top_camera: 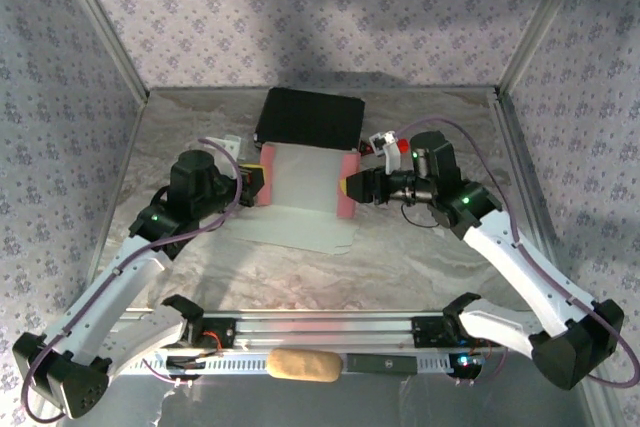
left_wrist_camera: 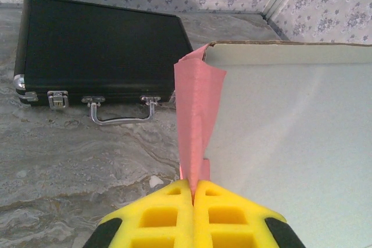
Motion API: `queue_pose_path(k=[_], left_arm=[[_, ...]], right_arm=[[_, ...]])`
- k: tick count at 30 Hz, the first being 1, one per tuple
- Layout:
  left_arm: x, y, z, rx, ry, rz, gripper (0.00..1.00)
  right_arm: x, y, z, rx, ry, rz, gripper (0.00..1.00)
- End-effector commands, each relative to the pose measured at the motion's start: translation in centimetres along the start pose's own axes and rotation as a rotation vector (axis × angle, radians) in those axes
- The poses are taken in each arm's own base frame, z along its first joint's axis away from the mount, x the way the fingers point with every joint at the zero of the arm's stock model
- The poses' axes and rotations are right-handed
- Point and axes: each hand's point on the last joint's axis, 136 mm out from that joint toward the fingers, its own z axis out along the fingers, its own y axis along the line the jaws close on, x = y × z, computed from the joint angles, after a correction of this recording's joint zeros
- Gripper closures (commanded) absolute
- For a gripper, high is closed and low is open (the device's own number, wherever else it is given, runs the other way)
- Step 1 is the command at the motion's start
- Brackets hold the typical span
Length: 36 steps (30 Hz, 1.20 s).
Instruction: Fold the paper box
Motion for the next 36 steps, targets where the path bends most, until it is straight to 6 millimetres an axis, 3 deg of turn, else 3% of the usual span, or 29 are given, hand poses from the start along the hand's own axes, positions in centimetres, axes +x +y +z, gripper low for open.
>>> queue_pose_path(k=[1, 12, 24, 36], left_arm=[[-1.6, -1.2, -0.6, 0.021, -0.04, 0.034, 1.0], [-1.6, -2.3, -1.3, -0.047, -0.058, 0.12, 1.0], [-0.9, -4.1, -1.3, -0.132, -0.093, 0.205, 1.0], [-0.6, -4.0, -1.5, -0.184, -0.11, 0.212, 1.0]], right_arm=[[-0.6, -0.9, -0.2, 0.107, -0.003, -0.04, 0.57], [-0.9, -3.5, -0.3, 0.4, 0.031, -0.071, 0.65], [-0.9, -6.0, -0.2, 0.648, 0.047, -0.122, 0.64], [-0.2, -6.9, 0.0, 0.698, 0.065, -0.12, 0.69]])
